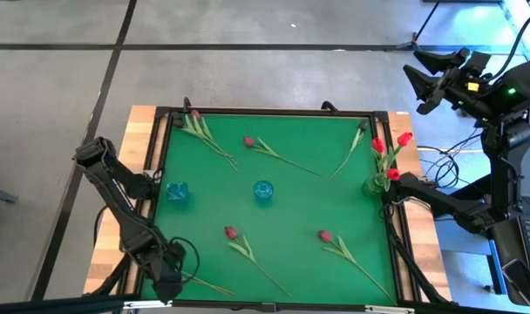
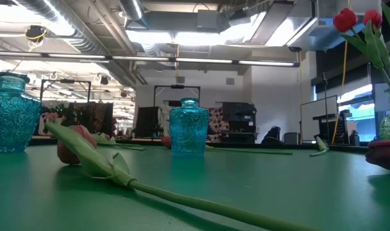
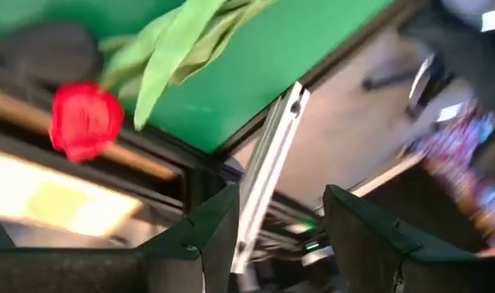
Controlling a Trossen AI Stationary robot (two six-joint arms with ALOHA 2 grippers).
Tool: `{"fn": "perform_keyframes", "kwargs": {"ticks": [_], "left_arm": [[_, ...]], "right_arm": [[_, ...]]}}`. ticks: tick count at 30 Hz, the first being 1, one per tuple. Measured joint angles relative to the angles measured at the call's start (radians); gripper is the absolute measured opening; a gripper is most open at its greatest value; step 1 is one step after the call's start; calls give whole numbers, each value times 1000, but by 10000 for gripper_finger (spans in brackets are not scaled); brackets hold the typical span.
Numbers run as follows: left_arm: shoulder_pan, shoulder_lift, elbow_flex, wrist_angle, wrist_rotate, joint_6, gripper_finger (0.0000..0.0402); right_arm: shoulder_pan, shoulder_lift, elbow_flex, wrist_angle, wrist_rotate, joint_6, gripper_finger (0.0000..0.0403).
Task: Sort flowers into vase by color
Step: Put the pink flower into the green flower vase
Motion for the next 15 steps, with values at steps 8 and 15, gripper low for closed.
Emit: {"fn": "perform_keyframes", "kwargs": {"ticks": [8,15], "left_arm": [[0,103,-62,-111,-10,361,174],[14,168,-88,-88,-96,542,174]], "right_arm": [[0,-7,0,-27,1,1,264],[0,-7,0,-27,1,57,264]]}}
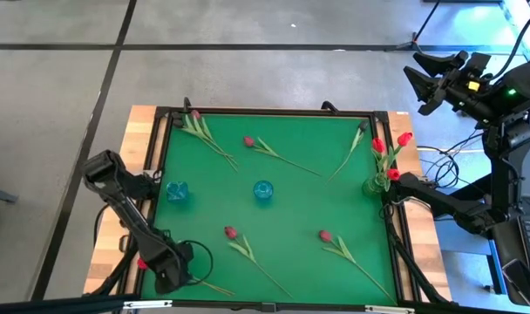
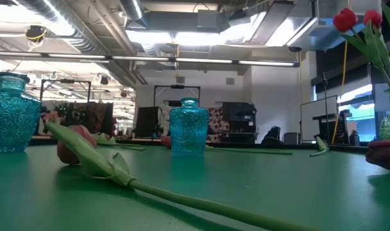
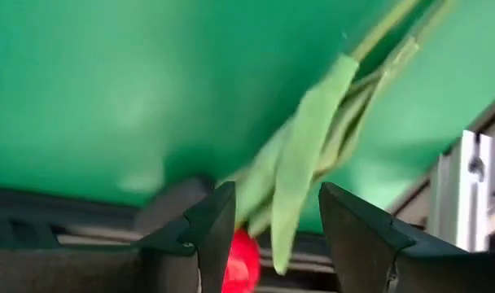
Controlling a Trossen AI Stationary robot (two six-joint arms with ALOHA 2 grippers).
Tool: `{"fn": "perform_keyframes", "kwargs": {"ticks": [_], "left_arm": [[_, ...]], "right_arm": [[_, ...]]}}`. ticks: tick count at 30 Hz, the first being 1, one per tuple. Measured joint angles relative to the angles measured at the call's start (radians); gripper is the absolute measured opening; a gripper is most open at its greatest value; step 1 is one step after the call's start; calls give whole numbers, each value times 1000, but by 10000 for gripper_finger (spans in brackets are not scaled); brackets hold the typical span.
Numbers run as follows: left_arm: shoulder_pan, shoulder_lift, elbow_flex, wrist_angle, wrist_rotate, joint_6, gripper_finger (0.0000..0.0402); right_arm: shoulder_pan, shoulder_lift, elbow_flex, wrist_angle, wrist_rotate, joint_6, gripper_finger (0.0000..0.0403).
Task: Sort flowers into vase by color
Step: Put the pink flower into the green flower vase
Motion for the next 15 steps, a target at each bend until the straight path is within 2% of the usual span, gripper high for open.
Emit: {"fn": "perform_keyframes", "kwargs": {"ticks": [3,6,9,15], "left_arm": [[6,21,0,2,-30,53,174],[15,52,0,33,-4,103,165],[15,83,0,74,14,136,144],[46,110,0,34,-32,159,89]], "right_arm": [[0,0,0,0,8,2,264],[0,0,0,0,10,3,264],[0,0,0,0,10,3,264],[0,0,0,0,28,5,264]]}}
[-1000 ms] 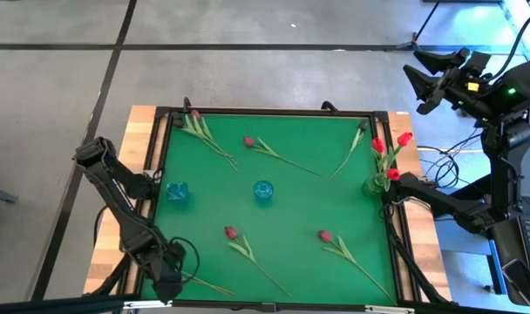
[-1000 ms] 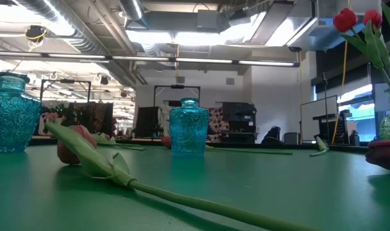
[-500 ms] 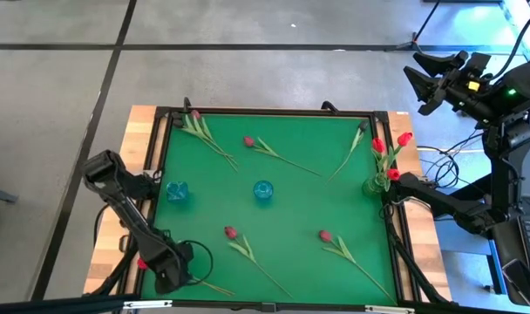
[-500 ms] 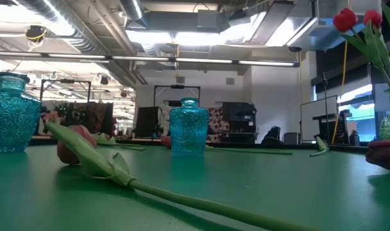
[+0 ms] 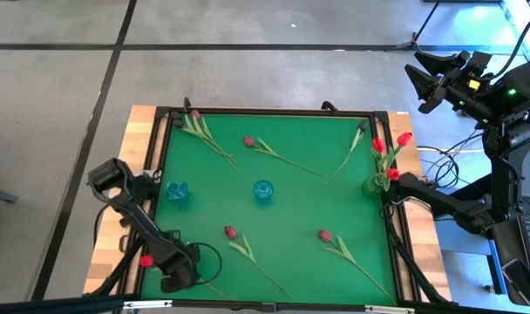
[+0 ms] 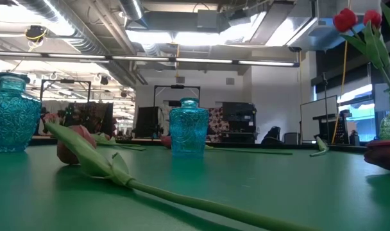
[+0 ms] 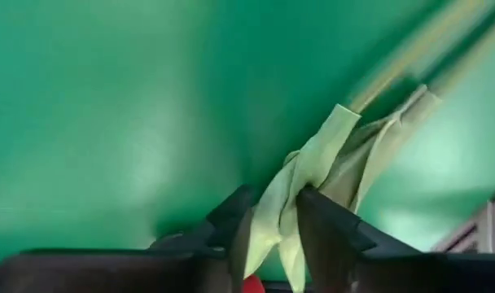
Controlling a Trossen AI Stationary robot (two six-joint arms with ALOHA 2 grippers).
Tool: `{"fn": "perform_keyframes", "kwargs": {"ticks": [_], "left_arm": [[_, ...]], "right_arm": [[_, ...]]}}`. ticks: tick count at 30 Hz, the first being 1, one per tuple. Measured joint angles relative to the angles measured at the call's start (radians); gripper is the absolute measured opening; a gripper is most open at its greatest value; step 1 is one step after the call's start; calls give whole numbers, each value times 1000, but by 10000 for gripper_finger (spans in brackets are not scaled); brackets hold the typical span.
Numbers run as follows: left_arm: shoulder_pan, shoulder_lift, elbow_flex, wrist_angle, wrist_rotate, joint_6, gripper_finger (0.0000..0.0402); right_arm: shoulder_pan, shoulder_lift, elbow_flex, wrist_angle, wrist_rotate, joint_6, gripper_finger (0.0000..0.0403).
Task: Sort flowers into vase by color
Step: Put the pink flower into the green flower vase
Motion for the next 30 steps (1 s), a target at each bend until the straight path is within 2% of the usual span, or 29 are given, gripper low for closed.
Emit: {"fn": "perform_keyframes", "kwargs": {"ticks": [4,8,11,14,17,20,25,30], "left_arm": [[47,1,11,-24,-7,10,43],[78,-7,81,-49,-39,65,6],[106,-25,142,-105,-115,110,3],[160,-34,205,-195,-235,174,1],[230,-39,263,-250,-372,279,1],[316,-39,307,-260,-461,422,0],[471,-39,353,-258,-516,661,0],[671,-39,421,-271,-526,812,0]], "right_arm": [[0,2,0,0,0,17,264],[0,6,0,-10,-1,26,264],[0,6,0,-26,-2,26,264],[0,6,0,-28,-13,26,264],[0,6,0,-15,-39,26,264],[0,6,0,-1,-81,26,264],[0,6,0,-29,-108,26,264],[0,6,0,-56,-113,18,264]]}}
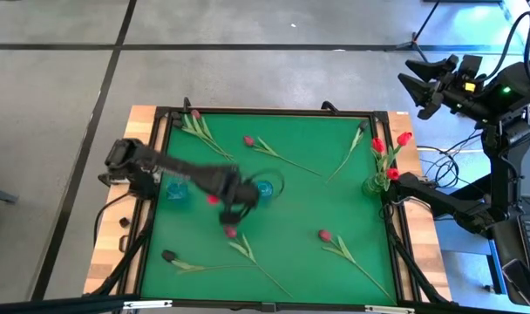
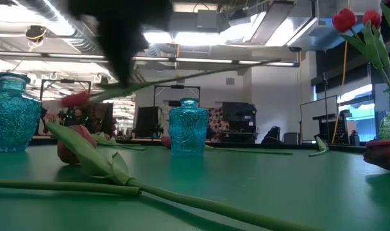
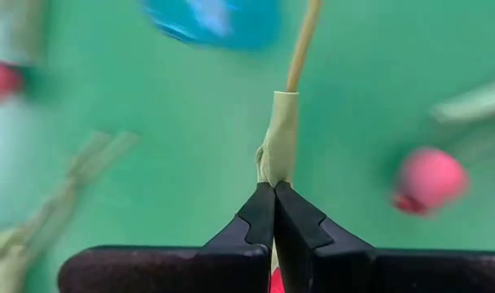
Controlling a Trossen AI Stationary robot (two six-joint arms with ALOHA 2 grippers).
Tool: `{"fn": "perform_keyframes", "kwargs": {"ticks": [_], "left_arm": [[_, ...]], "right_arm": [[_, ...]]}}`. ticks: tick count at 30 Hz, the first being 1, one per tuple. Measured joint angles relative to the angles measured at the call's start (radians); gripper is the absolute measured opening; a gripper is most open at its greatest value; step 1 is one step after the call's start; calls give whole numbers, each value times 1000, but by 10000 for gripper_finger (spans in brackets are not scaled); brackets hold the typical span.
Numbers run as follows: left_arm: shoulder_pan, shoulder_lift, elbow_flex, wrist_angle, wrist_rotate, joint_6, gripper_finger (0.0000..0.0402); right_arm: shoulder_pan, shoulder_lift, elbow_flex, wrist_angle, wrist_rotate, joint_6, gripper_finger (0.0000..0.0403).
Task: Sort flowers into vase by color
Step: Put the pink flower into the green flower vase
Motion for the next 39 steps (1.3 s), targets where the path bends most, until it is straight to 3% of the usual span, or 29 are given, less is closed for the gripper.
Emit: {"fn": "perform_keyframes", "kwargs": {"ticks": [5,10,14,18,25,32,39], "left_arm": [[201,5,112,37,-40,158,0],[420,57,109,122,-72,251,0],[528,116,109,214,-49,265,0],[556,183,109,317,36,271,0],[573,254,109,450,54,244,9],[611,237,109,452,159,147,82],[609,89,109,339,178,153,134]], "right_arm": [[0,4,0,-18,-20,-13,264],[0,43,0,-50,-29,-34,264],[0,88,0,-70,-29,-73,264],[8,152,0,-80,-29,-139,264],[82,285,0,-60,28,-250,264],[188,445,0,-85,28,-431,264],[258,583,0,-73,91,-549,264]]}}
